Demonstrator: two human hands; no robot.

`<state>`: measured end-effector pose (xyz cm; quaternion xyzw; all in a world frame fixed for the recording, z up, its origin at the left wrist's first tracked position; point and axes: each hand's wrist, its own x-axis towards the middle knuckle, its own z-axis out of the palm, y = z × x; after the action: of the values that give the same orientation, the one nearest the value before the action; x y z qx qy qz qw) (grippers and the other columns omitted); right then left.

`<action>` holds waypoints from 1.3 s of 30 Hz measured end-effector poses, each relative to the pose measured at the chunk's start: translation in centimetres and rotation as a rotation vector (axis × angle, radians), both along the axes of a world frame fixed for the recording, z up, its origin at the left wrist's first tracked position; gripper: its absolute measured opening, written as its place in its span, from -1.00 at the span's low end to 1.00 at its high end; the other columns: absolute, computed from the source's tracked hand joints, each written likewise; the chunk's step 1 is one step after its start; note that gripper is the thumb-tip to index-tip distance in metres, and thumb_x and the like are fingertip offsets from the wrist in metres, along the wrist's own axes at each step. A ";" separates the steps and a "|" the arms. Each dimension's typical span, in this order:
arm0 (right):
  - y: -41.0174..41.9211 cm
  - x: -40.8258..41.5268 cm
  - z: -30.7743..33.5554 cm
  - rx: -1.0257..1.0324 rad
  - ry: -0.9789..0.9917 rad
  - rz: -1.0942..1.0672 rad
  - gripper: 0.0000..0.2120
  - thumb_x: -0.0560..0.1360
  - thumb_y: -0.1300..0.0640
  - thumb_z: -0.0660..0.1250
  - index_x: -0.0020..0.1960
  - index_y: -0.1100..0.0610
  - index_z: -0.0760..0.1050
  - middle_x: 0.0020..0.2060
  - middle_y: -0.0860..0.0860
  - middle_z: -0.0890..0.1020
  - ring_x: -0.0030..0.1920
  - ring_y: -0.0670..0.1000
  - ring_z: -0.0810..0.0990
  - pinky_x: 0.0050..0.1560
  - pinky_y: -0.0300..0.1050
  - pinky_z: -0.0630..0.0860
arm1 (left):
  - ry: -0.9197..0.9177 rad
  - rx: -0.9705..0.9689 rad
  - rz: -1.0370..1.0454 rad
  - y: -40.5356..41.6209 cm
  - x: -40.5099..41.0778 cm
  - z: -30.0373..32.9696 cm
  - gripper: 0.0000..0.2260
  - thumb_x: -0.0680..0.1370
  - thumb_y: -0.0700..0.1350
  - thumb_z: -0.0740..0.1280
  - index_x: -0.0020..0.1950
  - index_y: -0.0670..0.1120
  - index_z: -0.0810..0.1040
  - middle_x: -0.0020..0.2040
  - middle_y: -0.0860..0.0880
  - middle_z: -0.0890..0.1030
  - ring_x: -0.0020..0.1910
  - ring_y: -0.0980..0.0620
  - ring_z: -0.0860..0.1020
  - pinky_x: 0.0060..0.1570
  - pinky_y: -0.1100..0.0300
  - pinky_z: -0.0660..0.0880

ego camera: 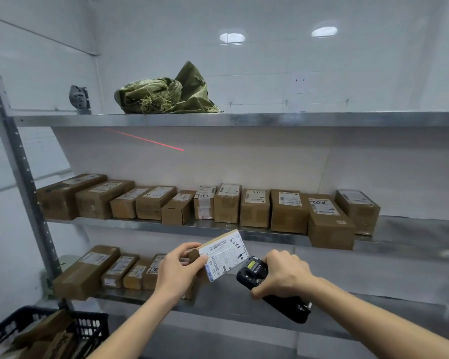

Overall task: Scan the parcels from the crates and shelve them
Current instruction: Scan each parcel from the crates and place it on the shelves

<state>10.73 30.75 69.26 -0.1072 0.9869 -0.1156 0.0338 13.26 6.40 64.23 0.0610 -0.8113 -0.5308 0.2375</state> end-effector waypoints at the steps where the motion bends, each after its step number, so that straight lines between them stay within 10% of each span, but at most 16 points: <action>1: 0.0 -0.1 0.0 0.005 -0.004 -0.002 -0.46 0.16 -0.26 0.56 -0.03 0.06 0.60 -0.14 -0.03 0.66 -0.10 0.08 0.62 -0.11 -0.13 0.55 | 0.000 -0.006 -0.001 0.0 -0.2 0.1 -0.79 0.46 -0.01 0.55 -0.03 0.25 0.62 -0.10 0.24 0.63 -0.10 0.15 0.65 -0.17 0.24 0.60; 22: -0.1 -2.6 -1.3 0.014 -0.072 0.028 -0.45 0.16 -0.31 0.57 -0.04 0.05 0.61 -0.13 -0.04 0.67 -0.08 0.06 0.64 -0.10 -0.12 0.55 | -0.029 -0.022 -0.015 -0.2 -3.1 -1.8 -0.80 0.47 0.01 0.53 -0.01 0.27 0.59 -0.05 0.24 0.61 -0.03 0.11 0.63 -0.10 0.10 0.66; 28: -0.5 -3.6 -3.9 -0.344 -0.176 0.135 -0.54 0.13 -0.26 0.55 -0.06 -0.07 0.65 -0.17 -0.08 0.73 -0.10 -0.05 0.70 0.01 -0.01 0.67 | -0.092 0.116 -0.018 -0.3 -4.4 -4.5 -0.70 0.29 0.20 0.51 0.00 0.24 0.63 -0.07 0.01 0.67 -0.04 0.00 0.66 -0.06 -0.10 0.66; 34: -2.1 -3.9 -8.1 -0.606 -0.202 0.245 -0.45 0.23 -0.17 0.60 0.21 -0.26 0.62 -0.03 -0.22 0.74 -0.03 -0.15 0.70 0.14 -0.03 0.63 | -0.149 0.296 -0.033 0.5 -4.7 -8.5 -0.77 0.43 -0.15 0.55 0.02 -0.06 0.58 0.04 -0.10 0.62 -0.08 -0.04 0.64 -0.40 0.17 0.59; 39: -3.3 -5.3 -11.6 -0.621 -0.191 0.264 -0.29 0.19 -0.21 0.59 0.33 -0.31 0.55 0.02 -0.26 0.73 0.02 -0.20 0.69 0.19 -0.06 0.61 | -0.204 0.424 -0.051 0.4 -5.2 -11.7 -0.75 0.49 -0.13 0.51 0.11 0.12 0.62 0.09 -0.05 0.62 0.06 -0.12 0.65 -0.11 -0.08 0.68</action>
<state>5.44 27.49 57.62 -0.2276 0.8748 -0.4143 0.1065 8.05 6.75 52.49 0.1425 -0.7026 -0.6863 0.1227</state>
